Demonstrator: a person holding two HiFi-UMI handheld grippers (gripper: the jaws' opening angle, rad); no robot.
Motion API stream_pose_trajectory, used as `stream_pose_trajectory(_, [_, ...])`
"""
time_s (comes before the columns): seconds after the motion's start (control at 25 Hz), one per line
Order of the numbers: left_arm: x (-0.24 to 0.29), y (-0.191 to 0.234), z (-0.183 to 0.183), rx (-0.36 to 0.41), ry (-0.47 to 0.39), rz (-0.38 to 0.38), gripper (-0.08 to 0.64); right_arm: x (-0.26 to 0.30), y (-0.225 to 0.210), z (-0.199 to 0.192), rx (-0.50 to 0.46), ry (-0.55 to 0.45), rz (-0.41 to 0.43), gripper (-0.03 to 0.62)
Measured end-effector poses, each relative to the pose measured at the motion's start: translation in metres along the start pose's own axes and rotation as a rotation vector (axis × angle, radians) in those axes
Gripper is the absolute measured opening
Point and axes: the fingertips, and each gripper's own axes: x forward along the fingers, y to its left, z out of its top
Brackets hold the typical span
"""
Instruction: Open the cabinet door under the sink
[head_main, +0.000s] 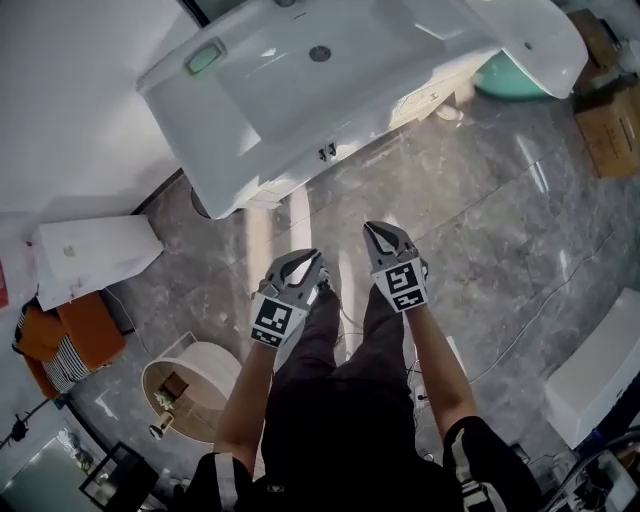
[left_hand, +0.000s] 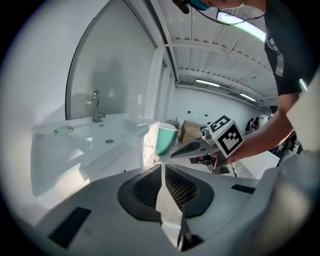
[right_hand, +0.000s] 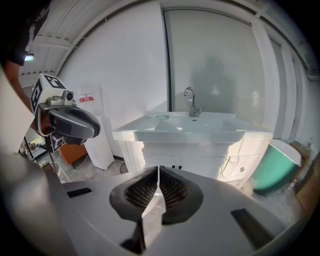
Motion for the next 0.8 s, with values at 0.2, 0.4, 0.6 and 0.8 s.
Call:
stream_pose_trajectory(0.2, [0.040,0.016,-0.032,-0.020,-0.010,0.022,0.032,0.073,-0.032,-0.042,0.044,-0.009,-0.013,0.067])
stream_pose_trajectory(0.4, [0.073,0.028,-0.069,-0.060,-0.001,0.009,0.032,0.149,-0.053,-0.071,0.061,-0.005,-0.041,0.067])
stream_pose_trajectory(0.6, [0.093,0.042,-0.087,-0.106,-0.007,0.004,0.032,0.206,-0.079,-0.083,0.101,0.008,-0.106,0.079])
stream_pose_trajectory(0.8, [0.097,0.065,-0.102,-0.112,0.001,0.003,0.032,0.250,-0.094,-0.093,0.136,0.022,-0.180,0.093])
